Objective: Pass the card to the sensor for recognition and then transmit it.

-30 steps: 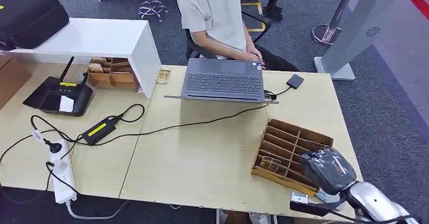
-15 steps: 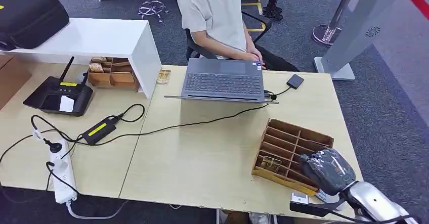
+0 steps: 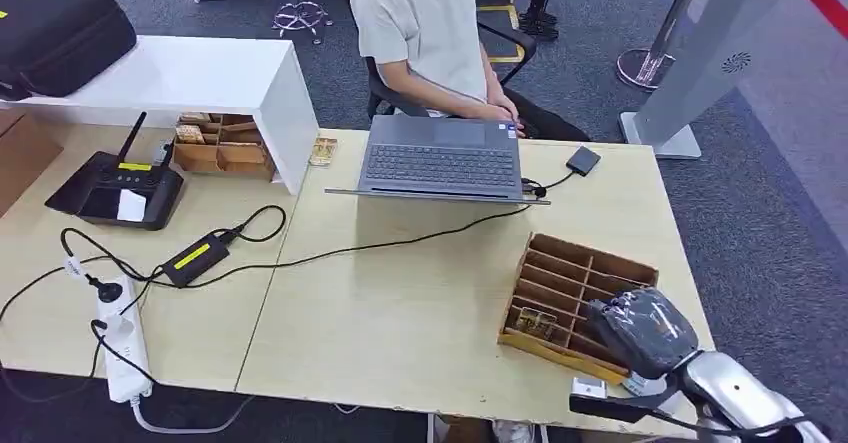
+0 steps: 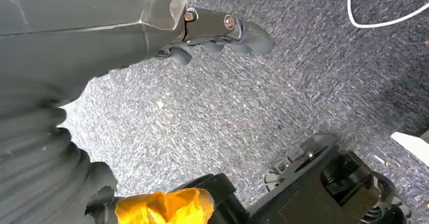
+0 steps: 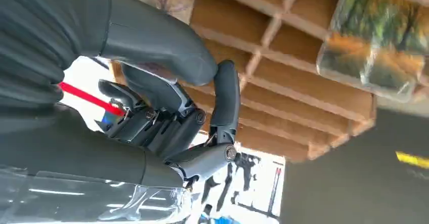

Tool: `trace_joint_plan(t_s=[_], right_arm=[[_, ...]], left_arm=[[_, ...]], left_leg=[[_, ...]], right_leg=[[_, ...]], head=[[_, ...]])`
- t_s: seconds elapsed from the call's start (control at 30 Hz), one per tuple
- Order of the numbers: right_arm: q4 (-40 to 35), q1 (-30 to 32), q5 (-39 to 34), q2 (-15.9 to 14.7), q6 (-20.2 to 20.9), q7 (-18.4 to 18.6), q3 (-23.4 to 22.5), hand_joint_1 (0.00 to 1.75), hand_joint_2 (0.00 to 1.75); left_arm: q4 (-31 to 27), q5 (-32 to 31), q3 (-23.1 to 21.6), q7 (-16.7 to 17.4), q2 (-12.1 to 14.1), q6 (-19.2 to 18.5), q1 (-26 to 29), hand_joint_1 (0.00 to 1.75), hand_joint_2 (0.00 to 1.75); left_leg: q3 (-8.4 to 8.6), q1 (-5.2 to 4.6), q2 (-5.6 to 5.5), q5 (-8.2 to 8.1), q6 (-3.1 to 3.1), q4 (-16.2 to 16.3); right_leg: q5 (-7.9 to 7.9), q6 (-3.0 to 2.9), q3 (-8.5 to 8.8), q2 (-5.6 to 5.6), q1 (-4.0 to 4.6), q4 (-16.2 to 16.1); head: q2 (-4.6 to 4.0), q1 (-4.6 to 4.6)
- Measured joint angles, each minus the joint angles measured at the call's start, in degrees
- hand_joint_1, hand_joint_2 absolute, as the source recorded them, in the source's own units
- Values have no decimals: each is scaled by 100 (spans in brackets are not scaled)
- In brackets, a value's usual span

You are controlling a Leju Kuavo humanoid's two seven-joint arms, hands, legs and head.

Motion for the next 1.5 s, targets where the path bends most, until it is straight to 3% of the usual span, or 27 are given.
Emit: trace_joint_plan(t_s=[0.33,0.87,1.03,1.23,1.4,1.5], right_arm=[[103,-1663,-260,140,219,-68,404,175,175],[266,-2140,-286,227,297,-52,758,175,175],[437,-2777,-376,400,647,-70,931,175,175],[732,-3366,-389,760,767,-66,1226,175,175],[855,-3586,-503,927,629,64,1443,175,175],[909,-3339,-483,964,241,194,1523,175,175]], left_arm=[[0,-103,0,2,-2,-61,-20,0,175],[0,-129,-2,2,-4,-105,-23,0,175],[0,-162,-2,0,-4,-151,-31,0,175],[0,-240,-4,0,-7,-243,-56,0,175],[0,-247,-7,0,-7,-269,-59,0,175],[0,-245,-7,-11,-4,-291,-56,0,175]], left_leg=[[2,1,-12,18,-6,1],[-5,0,-11,18,-5,0],[-1,1,-10,22,-6,0],[-2,1,-9,26,-7,0],[-4,3,-21,26,-7,0],[-4,4,-22,25,-7,0]], right_leg=[[10,-7,-2,-7,1,3],[12,-8,-2,-8,0,5],[14,-9,-2,-6,1,5],[14,-9,-5,-3,1,8],[14,-9,-5,-15,3,7],[13,-8,-3,-16,4,3]], head=[[0,2],[0,0],[0,0],[0,0],[0,2],[0,2]])
